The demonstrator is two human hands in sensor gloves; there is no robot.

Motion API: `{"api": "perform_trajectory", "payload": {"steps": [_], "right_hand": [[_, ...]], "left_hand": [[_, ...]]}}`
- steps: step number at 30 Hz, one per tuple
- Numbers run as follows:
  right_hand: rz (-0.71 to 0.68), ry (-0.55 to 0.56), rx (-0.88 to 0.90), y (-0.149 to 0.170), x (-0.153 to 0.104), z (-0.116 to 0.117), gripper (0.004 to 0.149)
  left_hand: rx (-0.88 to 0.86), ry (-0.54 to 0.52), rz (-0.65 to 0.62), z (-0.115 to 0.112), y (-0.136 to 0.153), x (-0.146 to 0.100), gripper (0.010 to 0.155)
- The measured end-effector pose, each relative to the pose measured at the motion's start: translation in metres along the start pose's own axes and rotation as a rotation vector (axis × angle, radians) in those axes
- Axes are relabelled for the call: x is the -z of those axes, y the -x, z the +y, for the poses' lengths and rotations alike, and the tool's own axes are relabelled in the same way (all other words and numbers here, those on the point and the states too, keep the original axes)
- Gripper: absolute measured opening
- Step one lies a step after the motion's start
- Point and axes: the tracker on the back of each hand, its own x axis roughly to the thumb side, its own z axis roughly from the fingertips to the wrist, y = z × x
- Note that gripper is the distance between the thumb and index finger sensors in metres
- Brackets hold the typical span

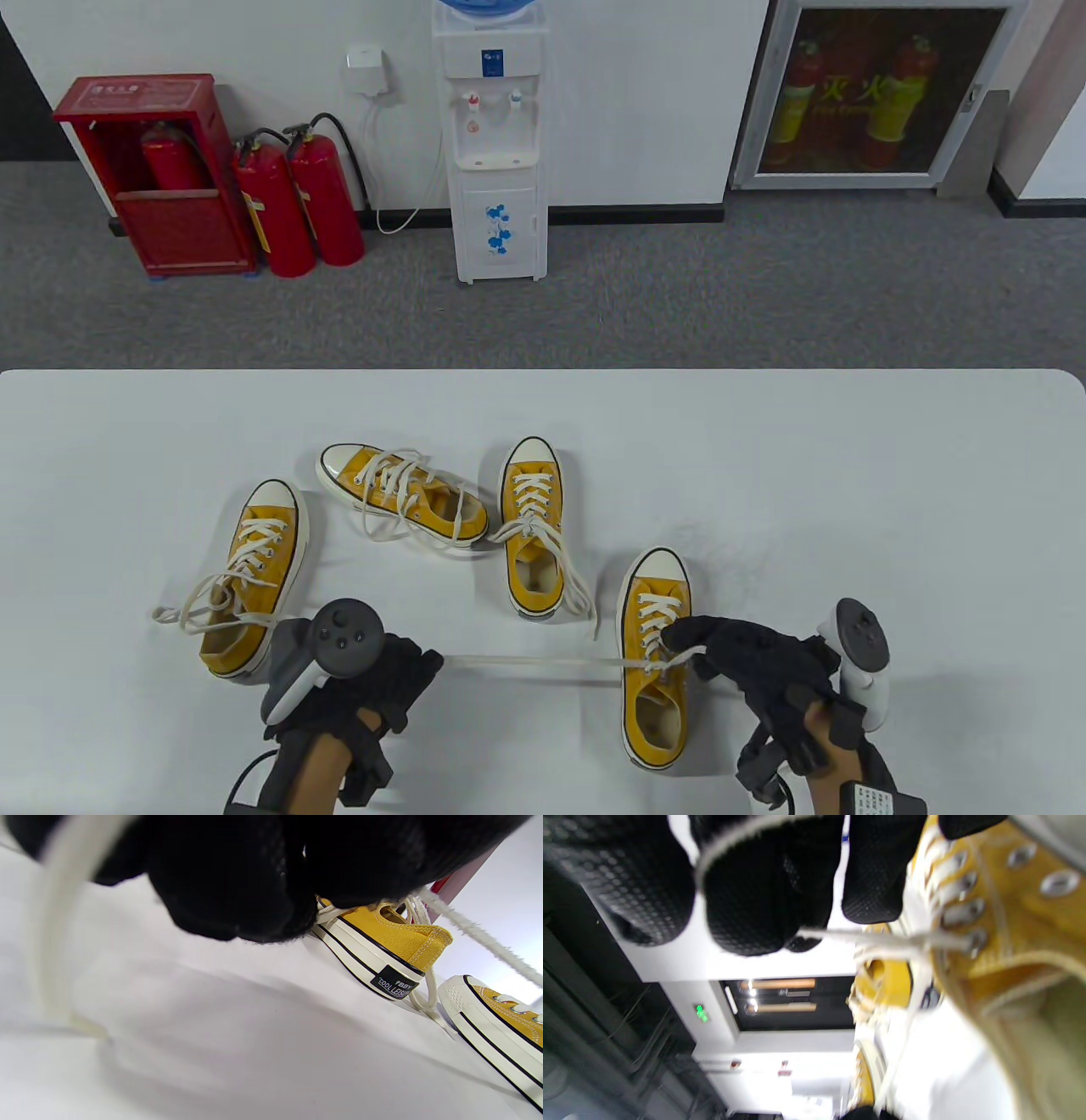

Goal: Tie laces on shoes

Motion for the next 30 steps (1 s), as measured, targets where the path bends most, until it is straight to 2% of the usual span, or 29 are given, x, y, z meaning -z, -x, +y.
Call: {"api": "perform_trajectory", "payload": {"steps": [4, 9, 15, 23, 30], "right_hand": [[-0.021, -0.053, -0.005, -0.003, 0.003, 0.012, 0.048], [-0.007, -0.023, -0.108, -0.004, 0.006, 0.022, 0.054], [0.005, 0.024, -0.177, -0.003, 0.009, 0.028, 0.058], [0.000, 0.147, -0.443, -0.013, 0.014, 0.040, 0.056], [-0.011, 0.181, -0.628, -0.019, 0.019, 0.057, 0.058]], "left_hand": [[-0.002, -0.008, -0.004, 0.000, 0.000, 0.000, 0.040], [-0.067, -0.023, -0.033, 0.000, -0.003, 0.000, 0.039], [-0.303, -0.109, -0.105, 0.003, -0.011, -0.005, 0.038], [-0.566, -0.145, -0.258, 0.011, -0.045, -0.015, 0.037], [-0.794, -0.074, -0.377, 0.019, -0.083, -0.020, 0.038]]}}
